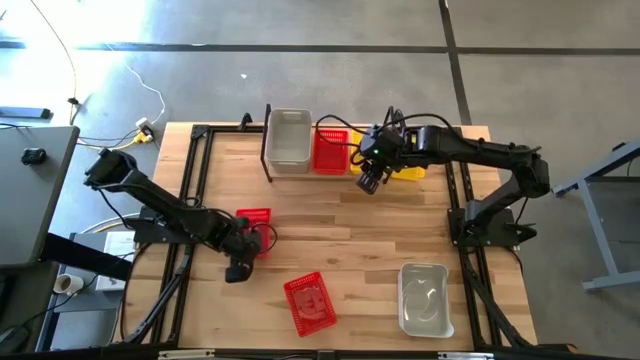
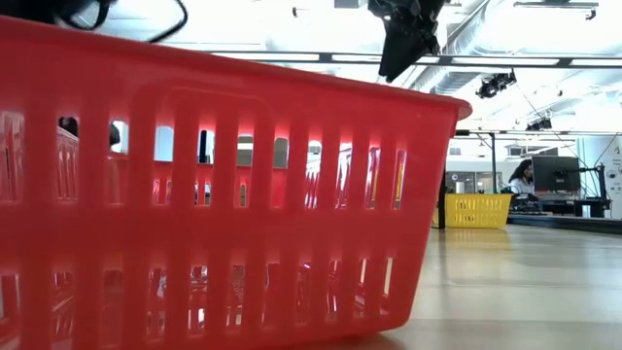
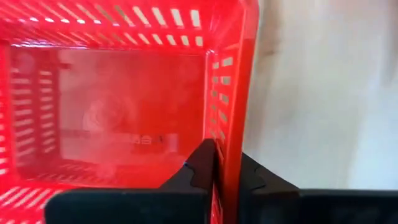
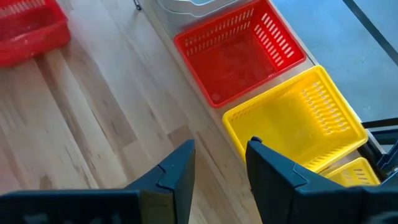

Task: Stack baskets on shelf by color
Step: Stack the left red bin on top of the red bin

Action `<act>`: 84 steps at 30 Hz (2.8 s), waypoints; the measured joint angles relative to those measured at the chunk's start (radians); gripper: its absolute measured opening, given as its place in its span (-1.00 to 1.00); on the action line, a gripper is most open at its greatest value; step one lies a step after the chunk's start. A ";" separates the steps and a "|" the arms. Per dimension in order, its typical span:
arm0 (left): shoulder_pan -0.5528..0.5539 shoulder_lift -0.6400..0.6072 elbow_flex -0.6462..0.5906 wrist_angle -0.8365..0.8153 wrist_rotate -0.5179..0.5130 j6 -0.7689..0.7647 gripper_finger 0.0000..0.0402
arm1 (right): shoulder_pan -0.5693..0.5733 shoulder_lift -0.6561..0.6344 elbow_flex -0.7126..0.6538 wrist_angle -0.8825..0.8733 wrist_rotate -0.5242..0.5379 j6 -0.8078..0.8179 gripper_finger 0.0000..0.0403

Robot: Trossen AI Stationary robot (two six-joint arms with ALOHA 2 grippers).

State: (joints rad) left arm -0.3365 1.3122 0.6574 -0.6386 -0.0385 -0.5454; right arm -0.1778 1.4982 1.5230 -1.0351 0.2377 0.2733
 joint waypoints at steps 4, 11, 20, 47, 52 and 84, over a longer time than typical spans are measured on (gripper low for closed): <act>0.013 -0.023 0.079 -0.046 -0.004 0.046 -0.99 | 0.019 0.000 0.000 -0.004 0.033 0.032 -0.36; 0.084 -0.030 0.219 -0.159 -0.071 0.203 -1.00 | 0.057 0.000 0.000 -0.010 0.144 0.096 -0.36; 0.213 -0.030 0.397 -0.156 -0.145 0.417 -1.00 | 0.070 0.000 0.000 -0.060 0.286 0.244 -0.36; 0.721 0.196 0.809 0.037 -0.083 0.897 -1.00 | -0.178 0.000 0.000 -0.174 0.494 0.279 -0.36; 0.757 0.299 0.863 0.029 -0.040 0.897 -1.00 | -0.222 0.000 0.000 -0.173 0.449 0.242 -0.36; 0.775 0.607 0.953 -0.098 0.002 0.916 -1.00 | -0.261 0.000 0.000 -0.169 0.435 0.219 -0.36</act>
State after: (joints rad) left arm 0.4382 1.9196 1.6104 -0.7364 -0.0361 0.3710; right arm -0.4389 1.4982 1.5227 -1.2037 0.6724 0.4919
